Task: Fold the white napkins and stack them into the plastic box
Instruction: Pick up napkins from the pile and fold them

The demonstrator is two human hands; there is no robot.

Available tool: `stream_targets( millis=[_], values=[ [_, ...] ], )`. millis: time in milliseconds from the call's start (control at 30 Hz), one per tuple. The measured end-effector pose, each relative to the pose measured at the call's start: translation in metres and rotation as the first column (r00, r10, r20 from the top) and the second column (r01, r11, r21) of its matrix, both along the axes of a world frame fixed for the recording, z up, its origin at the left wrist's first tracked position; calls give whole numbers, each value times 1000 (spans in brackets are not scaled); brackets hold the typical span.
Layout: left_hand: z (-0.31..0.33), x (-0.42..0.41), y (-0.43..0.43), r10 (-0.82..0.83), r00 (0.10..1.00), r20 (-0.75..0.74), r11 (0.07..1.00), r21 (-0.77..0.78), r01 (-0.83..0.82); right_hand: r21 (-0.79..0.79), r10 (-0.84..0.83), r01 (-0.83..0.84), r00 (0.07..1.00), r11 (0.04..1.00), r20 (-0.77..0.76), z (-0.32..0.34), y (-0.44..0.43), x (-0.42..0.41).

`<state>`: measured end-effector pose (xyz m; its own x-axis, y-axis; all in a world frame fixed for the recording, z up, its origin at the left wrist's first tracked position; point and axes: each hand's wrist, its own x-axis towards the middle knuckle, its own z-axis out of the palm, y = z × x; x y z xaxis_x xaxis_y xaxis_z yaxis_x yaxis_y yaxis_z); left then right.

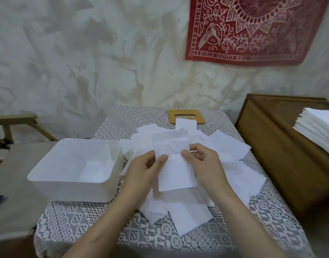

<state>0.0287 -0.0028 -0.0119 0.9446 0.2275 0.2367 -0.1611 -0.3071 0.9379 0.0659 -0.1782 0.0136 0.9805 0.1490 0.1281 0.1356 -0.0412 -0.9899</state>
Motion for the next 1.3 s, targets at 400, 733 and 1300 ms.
stream_targets(
  millis=[400,733,1300],
  values=[
    [-18,0,17,-41,987,-153,978,-208,9,-200,42,-53,997,978,-57,-13,13,1],
    [-18,-23,21,61,982,-177,993,-85,-77,-781,-32,40,999,623,25,-12,-31,-7],
    [-14,-24,15,114,983,-141,993,42,-109,-766,34,-20,999,643,2,-16,-26,-9]
  ],
)
